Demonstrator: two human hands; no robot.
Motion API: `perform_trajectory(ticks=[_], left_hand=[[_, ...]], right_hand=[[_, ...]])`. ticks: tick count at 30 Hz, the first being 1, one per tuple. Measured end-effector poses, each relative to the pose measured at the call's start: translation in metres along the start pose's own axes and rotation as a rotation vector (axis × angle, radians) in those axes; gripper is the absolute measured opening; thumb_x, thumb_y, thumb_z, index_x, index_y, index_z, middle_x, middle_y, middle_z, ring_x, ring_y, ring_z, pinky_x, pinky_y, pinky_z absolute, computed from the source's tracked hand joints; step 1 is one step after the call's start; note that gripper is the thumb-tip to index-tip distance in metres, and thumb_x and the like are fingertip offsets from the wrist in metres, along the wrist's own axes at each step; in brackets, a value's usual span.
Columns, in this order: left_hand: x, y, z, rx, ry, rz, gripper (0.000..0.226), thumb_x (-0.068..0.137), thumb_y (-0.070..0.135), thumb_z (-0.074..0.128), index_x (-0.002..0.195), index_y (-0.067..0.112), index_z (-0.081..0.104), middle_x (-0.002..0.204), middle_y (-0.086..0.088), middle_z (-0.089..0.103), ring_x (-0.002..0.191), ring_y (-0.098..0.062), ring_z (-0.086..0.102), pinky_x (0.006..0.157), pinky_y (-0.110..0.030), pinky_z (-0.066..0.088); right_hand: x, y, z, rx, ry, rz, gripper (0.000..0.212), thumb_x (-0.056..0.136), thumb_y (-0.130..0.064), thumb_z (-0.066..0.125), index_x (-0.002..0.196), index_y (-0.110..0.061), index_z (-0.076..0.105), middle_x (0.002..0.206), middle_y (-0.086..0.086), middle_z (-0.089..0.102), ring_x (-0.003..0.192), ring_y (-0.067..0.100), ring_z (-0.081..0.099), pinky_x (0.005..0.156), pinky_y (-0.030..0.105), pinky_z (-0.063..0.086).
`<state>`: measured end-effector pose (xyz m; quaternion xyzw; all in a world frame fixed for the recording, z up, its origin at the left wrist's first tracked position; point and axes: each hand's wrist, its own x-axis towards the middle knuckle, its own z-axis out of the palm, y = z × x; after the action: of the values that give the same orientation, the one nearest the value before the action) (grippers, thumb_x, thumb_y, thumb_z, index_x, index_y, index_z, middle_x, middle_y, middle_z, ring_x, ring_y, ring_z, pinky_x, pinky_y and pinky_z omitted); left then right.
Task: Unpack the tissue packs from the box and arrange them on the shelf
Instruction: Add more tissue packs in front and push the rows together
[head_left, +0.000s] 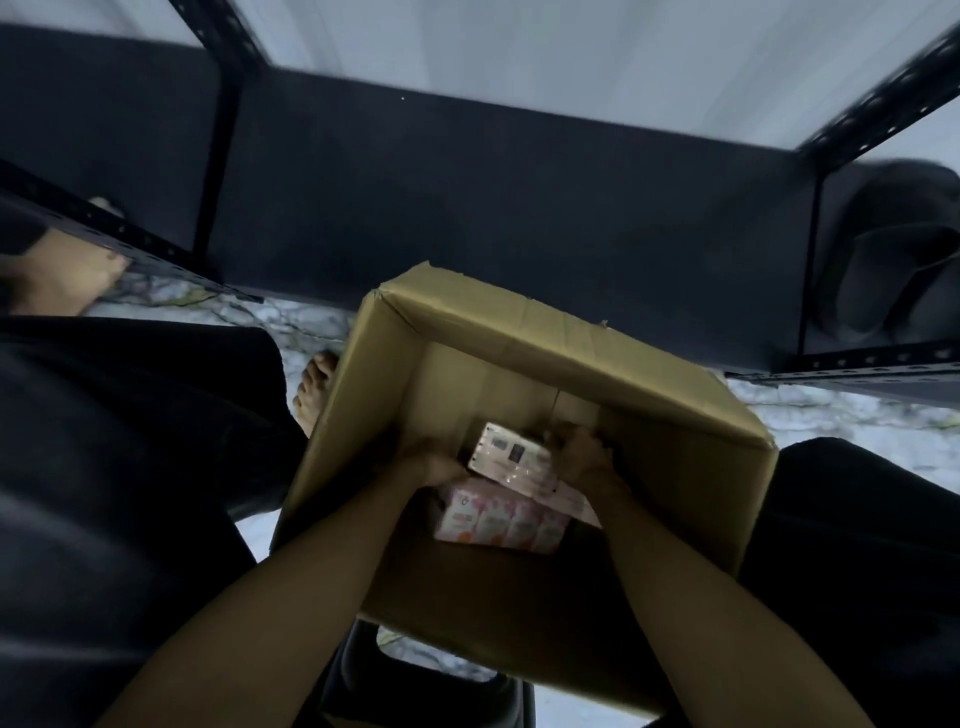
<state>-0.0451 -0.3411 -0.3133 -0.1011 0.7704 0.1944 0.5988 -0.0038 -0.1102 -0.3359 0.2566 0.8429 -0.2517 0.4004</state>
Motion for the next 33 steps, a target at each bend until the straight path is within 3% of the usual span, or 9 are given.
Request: perform_trajectory(ticks=[3, 9, 12, 15, 18, 20, 24, 28, 33], left_hand=[[-0.007, 0.005, -0.005, -0.006, -0.148, -0.077, 0.030, 0.099, 0.033, 0.056, 0.121, 0.015, 0.067, 0.115, -0.006, 0.065, 0.104, -0.024, 0.063, 0.078, -0.032, 0.047], [-0.013, -0.008, 0.001, -0.164, -0.178, -0.160, 0.039, 0.095, 0.047, 0.059, 0.122, 0.019, 0.065, 0.119, -0.007, 0.066, 0.107, -0.026, 0.065, 0.071, -0.029, 0.050], [-0.034, -0.004, 0.001, -0.203, -0.103, -0.119, 0.020, 0.102, 0.038, 0.053, 0.094, 0.021, 0.061, 0.095, -0.003, 0.063, 0.081, -0.015, 0.060, 0.064, -0.025, 0.047], [-0.054, 0.000, 0.002, -0.167, 0.034, -0.022, 0.032, 0.107, 0.026, 0.046, 0.076, 0.021, 0.050, 0.079, 0.003, 0.049, 0.066, -0.005, 0.047, 0.061, -0.021, 0.045], [-0.074, 0.000, 0.001, -0.097, 0.208, 0.119, 0.025, 0.102, 0.024, 0.055, 0.082, 0.016, 0.067, 0.090, 0.001, 0.061, 0.084, -0.011, 0.062, 0.080, -0.023, 0.048], [-0.088, -0.001, -0.001, -0.037, 0.302, 0.195, 0.021, 0.096, 0.026, 0.061, 0.083, 0.017, 0.073, 0.096, -0.005, 0.067, 0.105, -0.021, 0.068, 0.081, -0.026, 0.048], [-0.130, -0.003, -0.003, 0.026, 0.417, 0.288, 0.024, 0.095, 0.026, 0.059, 0.104, 0.015, 0.078, 0.105, 0.002, 0.071, 0.110, -0.017, 0.067, 0.087, -0.025, 0.048], [-0.192, 0.010, -0.018, 0.017, 0.550, 0.371, 0.011, 0.095, 0.028, 0.063, 0.084, 0.032, 0.061, 0.114, 0.006, 0.066, 0.113, -0.012, 0.059, 0.094, -0.023, 0.044], [-0.243, 0.010, -0.056, 0.044, 0.675, 0.574, 0.023, 0.091, 0.020, 0.064, 0.070, 0.029, 0.069, 0.092, 0.020, 0.072, 0.092, 0.002, 0.065, 0.090, -0.023, 0.052]], right_hand=[[0.001, 0.004, -0.003, 0.132, -0.058, -0.037, 0.038, 0.099, -0.035, 0.059, 0.121, -0.005, 0.063, 0.127, 0.021, 0.063, 0.118, 0.037, 0.060, 0.096, 0.038, 0.047], [-0.023, 0.002, -0.024, -0.023, -0.200, -0.052, 0.062, 0.095, -0.067, 0.042, 0.143, -0.029, 0.054, 0.150, 0.002, 0.048, 0.140, 0.029, 0.042, 0.118, 0.042, 0.031], [-0.042, 0.002, -0.029, 0.171, -0.238, -0.091, 0.082, 0.078, -0.089, 0.039, 0.134, -0.032, 0.058, 0.138, -0.002, 0.059, 0.126, 0.020, 0.055, 0.110, 0.039, 0.039], [-0.068, 0.012, -0.037, 0.403, -0.123, -0.096, 0.054, 0.085, -0.071, 0.060, 0.120, -0.031, 0.061, 0.115, -0.010, 0.062, 0.103, 0.011, 0.061, 0.090, 0.031, 0.048], [-0.089, 0.025, -0.029, 0.543, 0.030, -0.051, 0.087, 0.056, -0.094, 0.062, 0.106, -0.023, 0.070, 0.101, -0.005, 0.072, 0.092, 0.013, 0.068, 0.080, 0.033, 0.056], [-0.098, 0.027, -0.023, 0.571, 0.056, -0.144, 0.099, 0.041, -0.098, 0.062, 0.092, -0.014, 0.074, 0.082, -0.004, 0.075, 0.080, 0.011, 0.071, 0.070, 0.030, 0.057], [-0.146, 0.000, -0.041, 0.628, 0.030, -0.272, 0.075, 0.057, -0.070, 0.083, 0.113, -0.021, 0.075, 0.095, -0.014, 0.077, 0.096, 0.004, 0.072, 0.077, 0.015, 0.055], [-0.185, -0.013, -0.059, 0.810, -0.064, -0.260, 0.062, 0.058, -0.042, 0.097, 0.113, -0.023, 0.073, 0.109, -0.006, 0.075, 0.099, 0.007, 0.070, 0.081, 0.014, 0.053], [-0.228, -0.040, -0.100, 0.937, -0.234, -0.356, 0.062, 0.075, -0.034, 0.088, 0.130, -0.016, 0.065, 0.124, 0.007, 0.071, 0.117, 0.024, 0.067, 0.108, 0.048, 0.045]])
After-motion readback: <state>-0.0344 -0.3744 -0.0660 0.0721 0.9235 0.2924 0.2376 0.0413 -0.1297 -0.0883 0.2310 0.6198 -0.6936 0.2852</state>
